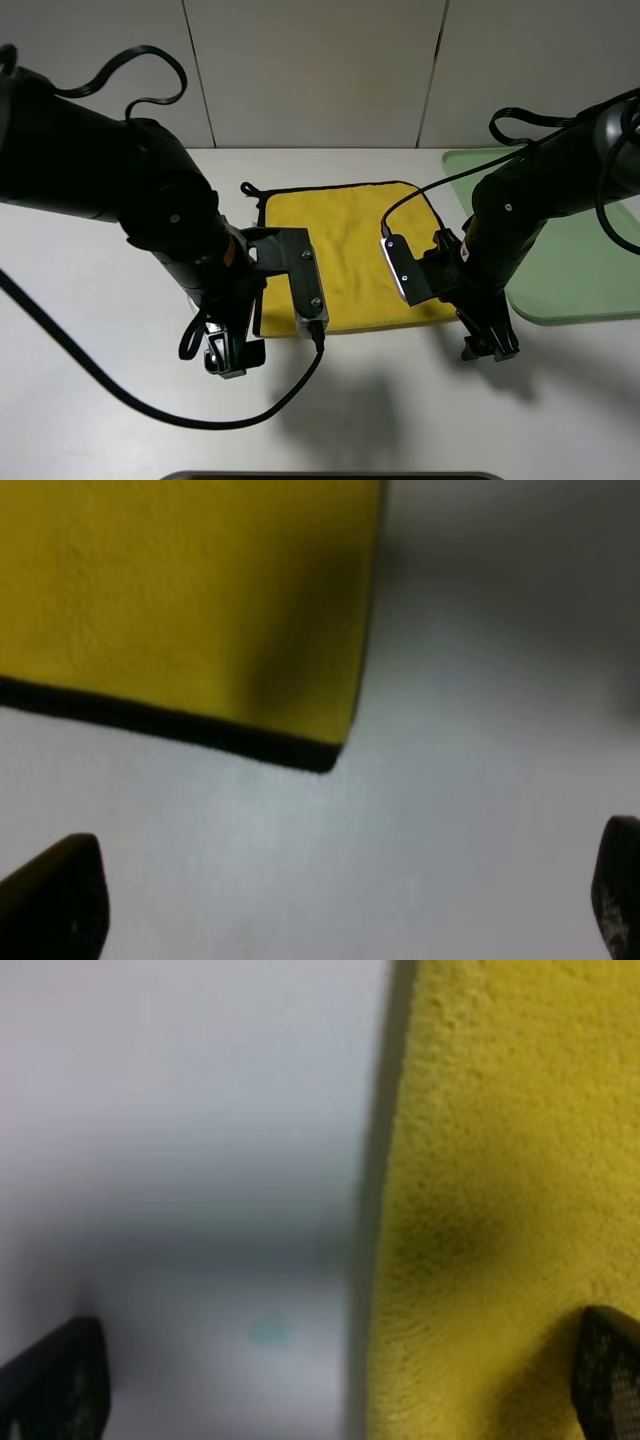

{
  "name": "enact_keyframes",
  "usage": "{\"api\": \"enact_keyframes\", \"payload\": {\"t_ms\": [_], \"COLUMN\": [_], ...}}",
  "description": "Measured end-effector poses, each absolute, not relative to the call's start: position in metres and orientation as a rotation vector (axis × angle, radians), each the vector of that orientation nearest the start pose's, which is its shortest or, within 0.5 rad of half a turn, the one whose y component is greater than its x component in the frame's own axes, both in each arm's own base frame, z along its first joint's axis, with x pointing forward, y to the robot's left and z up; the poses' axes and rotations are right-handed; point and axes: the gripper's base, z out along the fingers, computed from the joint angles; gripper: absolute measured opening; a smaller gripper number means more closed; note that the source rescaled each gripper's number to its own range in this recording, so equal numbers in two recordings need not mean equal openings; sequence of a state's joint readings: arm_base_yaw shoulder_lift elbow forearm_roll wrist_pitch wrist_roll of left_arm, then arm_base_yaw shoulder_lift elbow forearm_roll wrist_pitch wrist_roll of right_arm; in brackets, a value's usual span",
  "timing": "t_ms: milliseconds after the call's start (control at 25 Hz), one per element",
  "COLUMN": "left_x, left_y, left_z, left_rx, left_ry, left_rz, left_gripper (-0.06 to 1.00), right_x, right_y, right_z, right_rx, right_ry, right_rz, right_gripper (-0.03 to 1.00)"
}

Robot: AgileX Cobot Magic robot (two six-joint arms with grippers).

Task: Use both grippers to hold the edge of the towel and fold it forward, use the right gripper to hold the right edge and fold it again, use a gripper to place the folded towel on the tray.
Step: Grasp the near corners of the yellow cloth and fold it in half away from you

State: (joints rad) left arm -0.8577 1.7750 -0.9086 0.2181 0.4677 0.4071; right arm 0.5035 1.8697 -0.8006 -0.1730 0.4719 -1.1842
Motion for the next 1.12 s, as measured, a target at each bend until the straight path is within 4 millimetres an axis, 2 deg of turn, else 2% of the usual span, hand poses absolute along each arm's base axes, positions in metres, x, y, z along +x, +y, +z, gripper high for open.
{"api": "enact_keyframes", "payload": {"t_ms": [440,560,920,1120], "left_x": [0.235,0.237,0.234,0.234], "left_y": [-0.264,-0.267,-0.27,-0.271], "left_z": [0.137,0.131,0.095,0.09], "left_rx": [1.783,1.791,1.835,1.866], "left_ry": [2.071,2.074,2.152,2.141], "left_rz": [-0.002,-0.009,-0.052,-0.061], "left_gripper": [0.96,0.95,0.95,0.95], "right_x": [0.256,0.256,0.256,0.256], "right_y": [0.134,0.134,0.135,0.135], "right_z": [0.095,0.095,0.095,0.095], "right_rx": [-2.409,-2.401,-2.388,-2.385], "right_ry": [1.875,1.883,1.892,1.89], "right_rz": [-0.17,-0.164,-0.157,-0.157], "right_gripper": [1.0,1.0,1.0,1.0]}}
